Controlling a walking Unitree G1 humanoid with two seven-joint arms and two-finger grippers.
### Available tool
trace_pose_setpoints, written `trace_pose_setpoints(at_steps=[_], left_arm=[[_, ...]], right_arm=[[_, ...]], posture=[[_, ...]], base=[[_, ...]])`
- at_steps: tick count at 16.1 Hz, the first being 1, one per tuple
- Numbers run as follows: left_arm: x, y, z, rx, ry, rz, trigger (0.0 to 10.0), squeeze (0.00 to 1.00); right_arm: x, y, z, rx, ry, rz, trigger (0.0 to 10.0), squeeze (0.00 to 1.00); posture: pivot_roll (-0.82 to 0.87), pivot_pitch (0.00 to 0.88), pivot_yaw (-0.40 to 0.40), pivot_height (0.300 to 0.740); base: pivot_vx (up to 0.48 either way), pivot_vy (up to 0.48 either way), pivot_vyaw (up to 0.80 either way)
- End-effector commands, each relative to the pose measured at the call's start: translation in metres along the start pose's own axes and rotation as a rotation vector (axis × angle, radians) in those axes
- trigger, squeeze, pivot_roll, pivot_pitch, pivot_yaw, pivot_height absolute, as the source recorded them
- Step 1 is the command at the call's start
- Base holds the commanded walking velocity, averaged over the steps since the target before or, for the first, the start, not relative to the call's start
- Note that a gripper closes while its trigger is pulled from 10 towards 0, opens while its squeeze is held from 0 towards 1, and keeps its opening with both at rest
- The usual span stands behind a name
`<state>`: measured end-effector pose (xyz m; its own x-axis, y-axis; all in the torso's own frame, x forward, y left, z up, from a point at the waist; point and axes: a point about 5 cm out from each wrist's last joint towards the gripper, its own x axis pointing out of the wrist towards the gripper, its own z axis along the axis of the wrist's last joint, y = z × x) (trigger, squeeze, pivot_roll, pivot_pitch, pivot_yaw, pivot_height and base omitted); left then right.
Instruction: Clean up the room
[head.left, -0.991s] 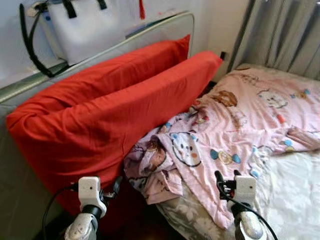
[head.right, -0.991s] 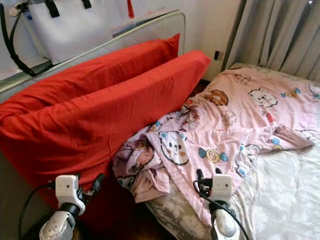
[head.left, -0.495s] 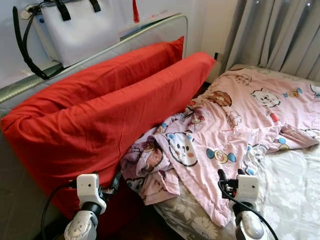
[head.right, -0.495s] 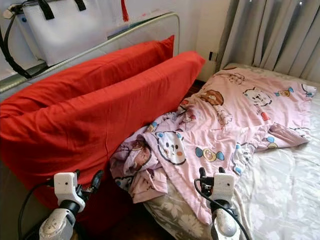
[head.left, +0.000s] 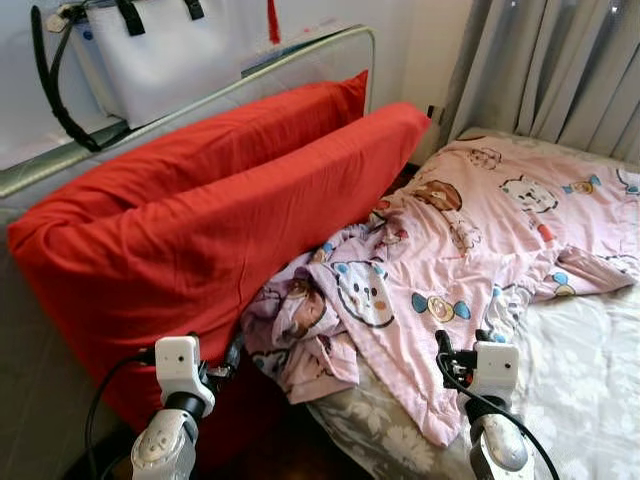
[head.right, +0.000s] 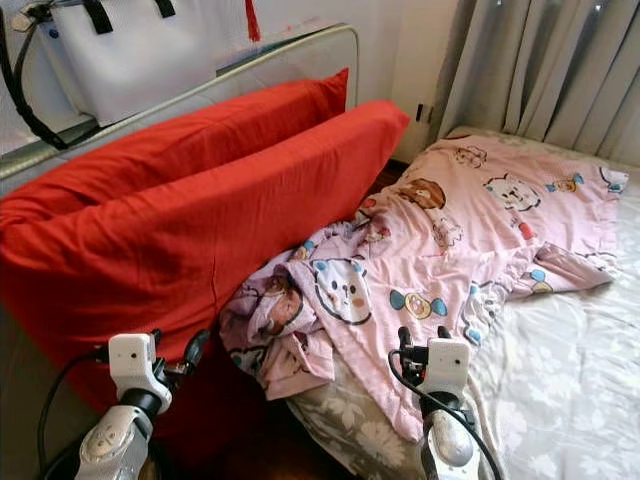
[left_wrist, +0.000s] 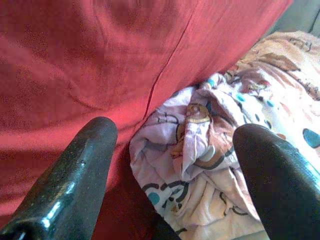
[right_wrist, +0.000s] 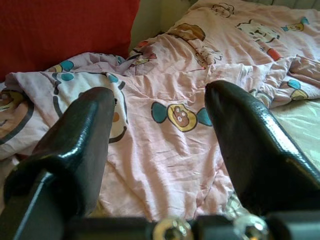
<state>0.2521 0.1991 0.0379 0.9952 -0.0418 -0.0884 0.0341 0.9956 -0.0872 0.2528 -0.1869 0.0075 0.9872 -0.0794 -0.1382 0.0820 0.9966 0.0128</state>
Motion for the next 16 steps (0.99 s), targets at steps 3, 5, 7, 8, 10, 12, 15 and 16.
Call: trace_pose_setpoints(at_steps=[3, 5, 7, 8, 10, 12, 15, 16], left_arm=[[0.0029, 0.0004, 0.0049, -0.006, -0.008, 0.006, 10.0, 0.0], [0.003, 0.0001, 0.0053, -0.006, -0.006, 0.007, 10.0, 0.0], [0.0033, -0.0006, 0.0058, -0.008, -0.005, 0.008, 10.0, 0.0], [0.0031, -0.0009, 0.0054, -0.009, -0.003, 0.009, 10.0, 0.0], [0.0031, -0.0008, 0.0053, -0.009, -0.002, 0.011, 10.0, 0.0], [0.0024, -0.0013, 0.0051, -0.011, 0.0, 0.012, 10.0, 0.0], [0.0018, -0.0013, 0.0051, -0.012, 0.001, 0.016, 10.0, 0.0], [0.0017, -0.0014, 0.005, -0.013, 0.002, 0.015, 10.0, 0.0]], right_arm=[[0.004, 0.0034, 0.0011, -0.008, 0.029, -0.002, 10.0, 0.0], [0.0036, 0.0038, 0.003, 0.001, 0.005, 0.0, 10.0, 0.0], [0.0039, 0.0045, 0.0044, 0.007, -0.004, 0.001, 10.0, 0.0], [0.0047, 0.0058, 0.0052, 0.006, -0.003, 0.003, 10.0, 0.0], [0.0053, 0.0066, 0.0052, 0.005, -0.001, 0.004, 10.0, 0.0], [0.0068, 0.0084, 0.0015, -0.008, 0.038, 0.011, 10.0, 0.0], [0.0054, 0.0086, 0.0023, 0.006, 0.015, 0.01, 10.0, 0.0], [0.0053, 0.0088, 0.0022, 0.007, 0.016, 0.01, 10.0, 0.0]], posture=[[-0.04, 0.0, 0.024, 0.684], [-0.04, 0.0, 0.023, 0.674], [-0.04, 0.001, 0.022, 0.674], [-0.04, 0.002, 0.021, 0.674], [-0.04, 0.003, 0.021, 0.674], [-0.04, 0.005, 0.02, 0.674], [-0.04, 0.009, 0.019, 0.659], [-0.04, 0.01, 0.02, 0.659]], base=[[0.0, 0.0, 0.0], [0.0, 0.0, 0.0], [0.0, 0.0, 0.0], [0.0, 0.0, 0.0], [0.0, 0.0, 0.0], [0.0, 0.0, 0.0], [0.0, 0.0, 0.0], [0.0, 0.0, 0.0]])
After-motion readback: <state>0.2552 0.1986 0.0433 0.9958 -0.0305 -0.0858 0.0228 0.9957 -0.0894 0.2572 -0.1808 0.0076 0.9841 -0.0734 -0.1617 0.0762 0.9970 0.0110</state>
